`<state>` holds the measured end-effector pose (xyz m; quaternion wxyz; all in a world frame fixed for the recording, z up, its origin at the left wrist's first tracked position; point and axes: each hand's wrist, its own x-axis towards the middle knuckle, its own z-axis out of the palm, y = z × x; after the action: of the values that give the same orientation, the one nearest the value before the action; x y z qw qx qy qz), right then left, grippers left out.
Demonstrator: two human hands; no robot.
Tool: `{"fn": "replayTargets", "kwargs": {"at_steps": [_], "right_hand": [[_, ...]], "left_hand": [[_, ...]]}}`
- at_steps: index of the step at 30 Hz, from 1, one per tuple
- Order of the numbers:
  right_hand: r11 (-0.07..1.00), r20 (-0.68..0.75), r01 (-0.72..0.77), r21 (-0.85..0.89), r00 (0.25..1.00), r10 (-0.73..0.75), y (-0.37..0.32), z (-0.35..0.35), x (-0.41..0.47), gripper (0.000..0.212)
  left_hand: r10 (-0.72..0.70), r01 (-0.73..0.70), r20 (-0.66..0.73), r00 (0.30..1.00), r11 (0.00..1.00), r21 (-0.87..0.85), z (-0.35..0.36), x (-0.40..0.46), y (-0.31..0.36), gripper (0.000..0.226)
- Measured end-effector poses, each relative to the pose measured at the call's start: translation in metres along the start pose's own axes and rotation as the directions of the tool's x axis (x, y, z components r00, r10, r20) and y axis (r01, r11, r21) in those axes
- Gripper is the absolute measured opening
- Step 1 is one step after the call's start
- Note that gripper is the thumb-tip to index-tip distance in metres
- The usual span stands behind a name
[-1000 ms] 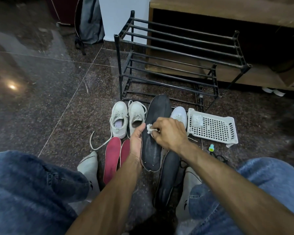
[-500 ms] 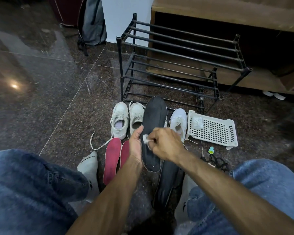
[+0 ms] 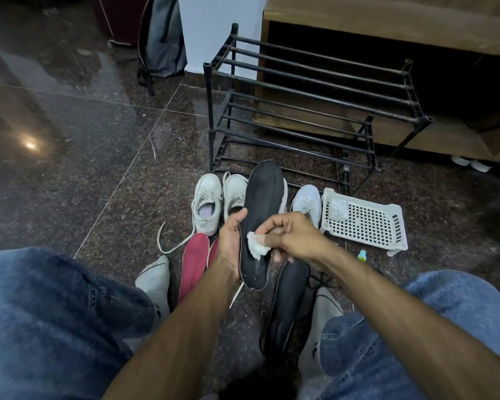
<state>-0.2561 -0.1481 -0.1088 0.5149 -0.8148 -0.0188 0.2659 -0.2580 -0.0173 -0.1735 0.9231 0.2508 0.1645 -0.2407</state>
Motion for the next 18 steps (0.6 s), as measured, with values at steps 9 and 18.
{"fn": "replayTargets", "kwargs": {"at_steps": [9,18], "right_hand": [[0.591,0.002,0.272,-0.760,0.910,-0.415,0.009,0.005,-0.011,0.018],[0.531,0.020,0.212,-0.820,0.939,-0.344,0.002,0.013,-0.001,0.022]], "left_hand": [[0.056,-0.062,-0.069,0.996,0.994,-0.087,-0.003,-0.001,0.003,0.051],[0.031,-0.036,-0.110,0.994,0.998,-0.048,-0.006,-0.001,-0.004,0.049]]}}
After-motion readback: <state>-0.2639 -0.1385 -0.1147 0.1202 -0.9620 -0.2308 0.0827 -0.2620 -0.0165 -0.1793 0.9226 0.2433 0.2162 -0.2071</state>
